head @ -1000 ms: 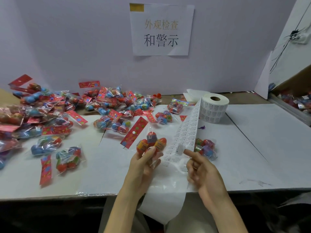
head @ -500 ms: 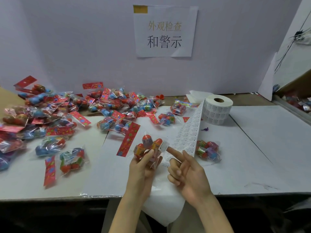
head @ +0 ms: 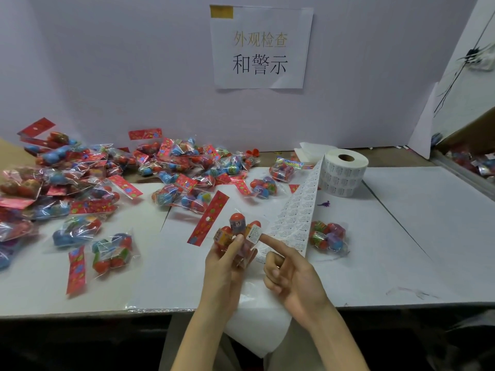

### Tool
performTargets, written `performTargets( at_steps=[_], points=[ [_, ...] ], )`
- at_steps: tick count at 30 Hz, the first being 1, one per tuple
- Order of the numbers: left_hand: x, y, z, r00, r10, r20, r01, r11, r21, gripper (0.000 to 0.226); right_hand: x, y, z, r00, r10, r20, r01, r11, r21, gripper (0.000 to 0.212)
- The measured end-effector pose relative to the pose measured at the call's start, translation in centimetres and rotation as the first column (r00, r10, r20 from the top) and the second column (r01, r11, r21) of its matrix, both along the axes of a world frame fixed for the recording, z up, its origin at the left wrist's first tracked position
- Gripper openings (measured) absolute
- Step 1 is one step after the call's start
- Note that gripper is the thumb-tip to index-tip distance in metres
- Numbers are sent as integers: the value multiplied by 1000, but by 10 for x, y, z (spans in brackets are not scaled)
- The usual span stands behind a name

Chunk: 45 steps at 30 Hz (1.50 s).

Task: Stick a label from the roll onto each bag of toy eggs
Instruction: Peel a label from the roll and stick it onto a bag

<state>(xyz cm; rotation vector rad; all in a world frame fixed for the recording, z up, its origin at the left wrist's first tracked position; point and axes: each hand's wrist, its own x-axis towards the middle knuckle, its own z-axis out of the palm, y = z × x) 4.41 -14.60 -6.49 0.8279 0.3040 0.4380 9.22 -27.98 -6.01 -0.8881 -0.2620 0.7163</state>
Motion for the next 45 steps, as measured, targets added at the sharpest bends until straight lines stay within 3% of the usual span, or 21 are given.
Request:
performTargets(
  at_steps=[25, 31, 38, 42, 45],
  points=[
    [1, -6, 1, 993, 108, -38, -103, 988, 117, 52, -5, -5, -3, 996, 14, 91, -11, 999, -35, 43],
    [0, -4, 0, 996, 81, -41, -78, 995, 69, 54, 1, -6, -5, 986, -138, -95, 143, 988, 57, 40],
    [1, -3, -2, 999, 46, -7, -45, 997, 69, 51, -5, -6, -3, 987, -59, 151, 71, 995, -71, 33],
    [1, -3, -4, 1000, 28, 1, -28, 996, 81, 37, -7, -4, 0, 978, -11, 208, 43, 988, -149, 36],
    [0, -3, -3, 1000, -4, 2, 4, 997, 78, 45, -8, -3, 2, 975, -2, 222, 39, 985, -166, 37]
  ],
)
